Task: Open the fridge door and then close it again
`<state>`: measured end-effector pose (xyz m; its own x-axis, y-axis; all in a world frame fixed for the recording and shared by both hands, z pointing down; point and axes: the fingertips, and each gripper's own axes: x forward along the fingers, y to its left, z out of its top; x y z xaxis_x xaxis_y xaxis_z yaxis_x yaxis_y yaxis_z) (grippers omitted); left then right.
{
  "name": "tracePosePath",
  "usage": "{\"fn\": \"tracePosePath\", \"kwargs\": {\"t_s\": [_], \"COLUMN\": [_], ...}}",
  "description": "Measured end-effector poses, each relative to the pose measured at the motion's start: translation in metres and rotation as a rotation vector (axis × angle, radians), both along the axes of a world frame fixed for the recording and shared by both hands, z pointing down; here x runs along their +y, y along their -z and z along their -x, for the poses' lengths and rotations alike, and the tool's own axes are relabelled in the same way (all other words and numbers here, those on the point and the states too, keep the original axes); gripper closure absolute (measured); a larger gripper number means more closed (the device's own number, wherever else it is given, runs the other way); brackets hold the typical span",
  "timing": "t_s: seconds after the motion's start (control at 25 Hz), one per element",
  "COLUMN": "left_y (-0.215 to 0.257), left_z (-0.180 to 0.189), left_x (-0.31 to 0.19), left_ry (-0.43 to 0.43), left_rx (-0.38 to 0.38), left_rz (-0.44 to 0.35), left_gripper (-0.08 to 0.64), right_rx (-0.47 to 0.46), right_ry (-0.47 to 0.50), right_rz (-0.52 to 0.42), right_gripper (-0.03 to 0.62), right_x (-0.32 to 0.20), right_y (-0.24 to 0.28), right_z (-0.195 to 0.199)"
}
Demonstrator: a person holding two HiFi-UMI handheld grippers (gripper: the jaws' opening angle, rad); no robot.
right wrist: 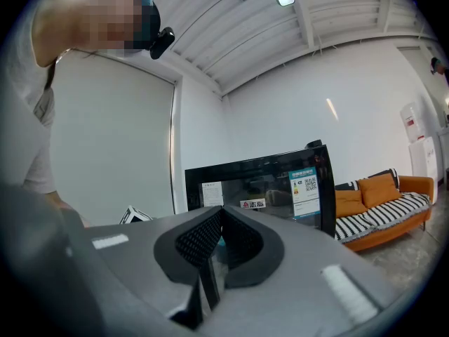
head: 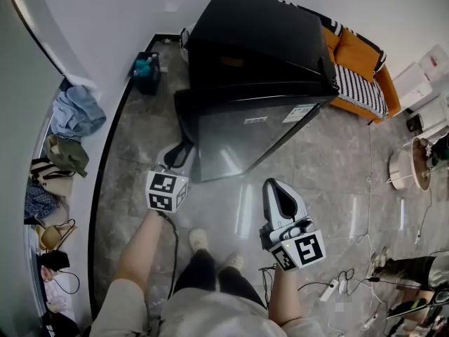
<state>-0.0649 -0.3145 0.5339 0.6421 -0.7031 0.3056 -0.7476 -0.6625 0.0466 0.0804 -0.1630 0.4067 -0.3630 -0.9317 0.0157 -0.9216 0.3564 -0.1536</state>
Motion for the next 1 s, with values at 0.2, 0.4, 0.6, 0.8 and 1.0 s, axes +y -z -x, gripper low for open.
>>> {"fn": "tracePosePath", "kwargs": {"t_s": [0.2,0.4,0.6,0.8,1.0], "left_y": [-0.001,0.0,-0.001,-0.002,-0.003], "left_z": [0.0,0.002,-0.001,-0.003,-0.006], "left_x": [-0.022,-0.047,-0.067,-0.086,-0.105], "left_ry": [-0.023,-0.042,-0.062,-0.077,-0.085], "left_rx": [0.0,-0.005,-0.013,-0.01,-0.013], "left_rz": [-0.001,-0.006,-0.011,-0.017,-0.018], "left_gripper": [0.459,0.459,0.456,0.454,0.454], "right_rx": [0.0,-0.008,-0.009,-0.005,-0.001], "right_ry": [-0.019,-0.039,-0.059,-0.073,-0.08], "right_rz": [0.001,0.003,0.011,0.02,0.03], "right_gripper": [0.595,0.595,0.595,0.595,0.595], "right_x": [-0.014,-0.03,-0.039,-0.05,-0.058], "right_y": [-0.001,-0.002,-0.006,-0.01,-0.013], "right_z": [0.001,0.004,0.001,-0.001,-0.001]}}
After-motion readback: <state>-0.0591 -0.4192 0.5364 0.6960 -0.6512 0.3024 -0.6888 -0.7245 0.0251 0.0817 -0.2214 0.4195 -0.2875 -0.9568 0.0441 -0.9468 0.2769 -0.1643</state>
